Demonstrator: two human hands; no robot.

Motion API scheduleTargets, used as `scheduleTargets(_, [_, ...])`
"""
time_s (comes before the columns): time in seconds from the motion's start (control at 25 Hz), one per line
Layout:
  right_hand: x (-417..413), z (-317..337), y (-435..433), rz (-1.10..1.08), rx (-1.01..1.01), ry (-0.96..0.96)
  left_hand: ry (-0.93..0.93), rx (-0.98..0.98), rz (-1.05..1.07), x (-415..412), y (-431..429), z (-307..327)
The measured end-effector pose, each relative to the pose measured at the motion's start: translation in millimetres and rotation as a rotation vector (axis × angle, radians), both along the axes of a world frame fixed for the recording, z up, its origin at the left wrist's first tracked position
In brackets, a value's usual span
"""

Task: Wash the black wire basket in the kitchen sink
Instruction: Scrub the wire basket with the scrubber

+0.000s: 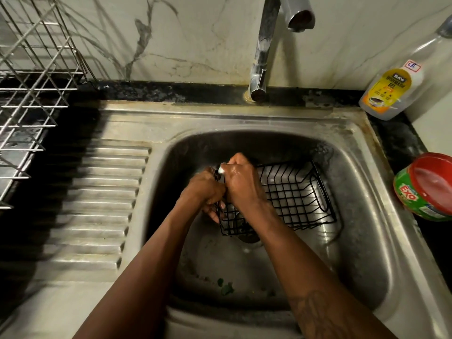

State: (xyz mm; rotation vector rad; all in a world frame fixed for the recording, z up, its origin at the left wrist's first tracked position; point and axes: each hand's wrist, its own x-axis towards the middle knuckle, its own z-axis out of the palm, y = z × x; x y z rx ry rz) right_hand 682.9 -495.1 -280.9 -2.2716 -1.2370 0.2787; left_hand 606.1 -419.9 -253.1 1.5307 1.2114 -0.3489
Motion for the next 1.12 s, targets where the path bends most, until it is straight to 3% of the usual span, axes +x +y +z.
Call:
scheduleTargets(0.12, [14,3,-13,-0.06,0.032,-0.058,0.004,-0.007,0.023,0,1,-2])
scheduleTargets(0.4, [95,4,-73,-0.67,0.005,-0.192,-0.017,0.001,0.024,0,1,-6])
scheduleTargets(0.48, [79,5,-64,-0.666,0.018,-0.181,-0.017,0.0,0.021,0,1,-7])
scheduleTargets(0.64, [25,0,-32,-0.314,-0.006,-0.131,0.004,-0.007,0.015,-1,3,-8])
scheduleTargets(0.72, [17,-5,-25,-0.25,0.039,-0.129,0.016,-0.017,0.025,1,3,-7])
scheduleTargets(0.84, [37,-11,-36,-0.311,0.055,-0.165,0.0,-0.023,0.042,1,3,-6])
scheduleTargets(1.04, [91,-11,-73,-0.714,0.114,-0.202,-0.014,-0.017,0.013,1,-1,-3])
scheduleTargets(1.12, [88,-15,-68,-0.775,0.228,-0.112,-0.022,-0.018,-0.009,1,-3,-2])
